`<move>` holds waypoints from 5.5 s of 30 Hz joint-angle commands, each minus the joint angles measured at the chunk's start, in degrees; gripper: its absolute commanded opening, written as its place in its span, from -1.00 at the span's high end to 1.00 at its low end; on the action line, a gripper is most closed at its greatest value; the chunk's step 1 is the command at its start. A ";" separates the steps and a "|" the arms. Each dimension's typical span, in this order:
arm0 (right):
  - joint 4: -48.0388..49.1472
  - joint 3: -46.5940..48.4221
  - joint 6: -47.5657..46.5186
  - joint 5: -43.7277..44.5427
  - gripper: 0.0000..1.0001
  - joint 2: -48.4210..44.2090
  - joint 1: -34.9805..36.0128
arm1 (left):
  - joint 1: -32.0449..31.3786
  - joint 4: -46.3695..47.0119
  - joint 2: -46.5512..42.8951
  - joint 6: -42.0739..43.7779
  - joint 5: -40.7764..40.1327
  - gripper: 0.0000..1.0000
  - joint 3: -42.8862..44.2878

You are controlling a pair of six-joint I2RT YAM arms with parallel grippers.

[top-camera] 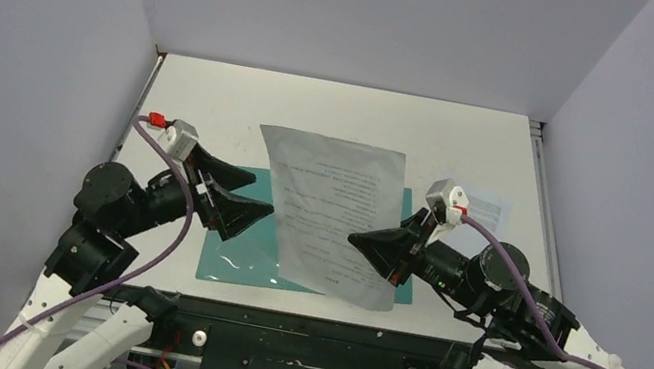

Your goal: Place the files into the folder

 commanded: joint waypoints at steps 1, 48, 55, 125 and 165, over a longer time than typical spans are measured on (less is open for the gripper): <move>1.43 3.13 1.51 10.43 0.89 4.15 -0.24 | -0.13 -13.46 -0.20 1.10 -20.29 -0.86 2.36; 28.88 4.16 5.15 -8.79 0.89 47.24 -21.55 | 6.54 -20.50 16.73 -39.49 -57.53 -0.93 -26.32; 31.49 2.34 5.16 -10.95 0.89 48.83 -21.60 | 7.97 -16.01 20.19 -39.94 -54.76 -0.93 -29.35; 66.89 -10.35 27.33 -20.35 0.89 67.40 -17.60 | 9.08 -8.78 23.10 -38.46 -46.01 -0.93 -33.00; 56.56 -4.86 17.24 -24.61 0.89 74.17 -21.36 | 9.07 -8.95 21.44 -36.64 -43.87 -0.93 -32.69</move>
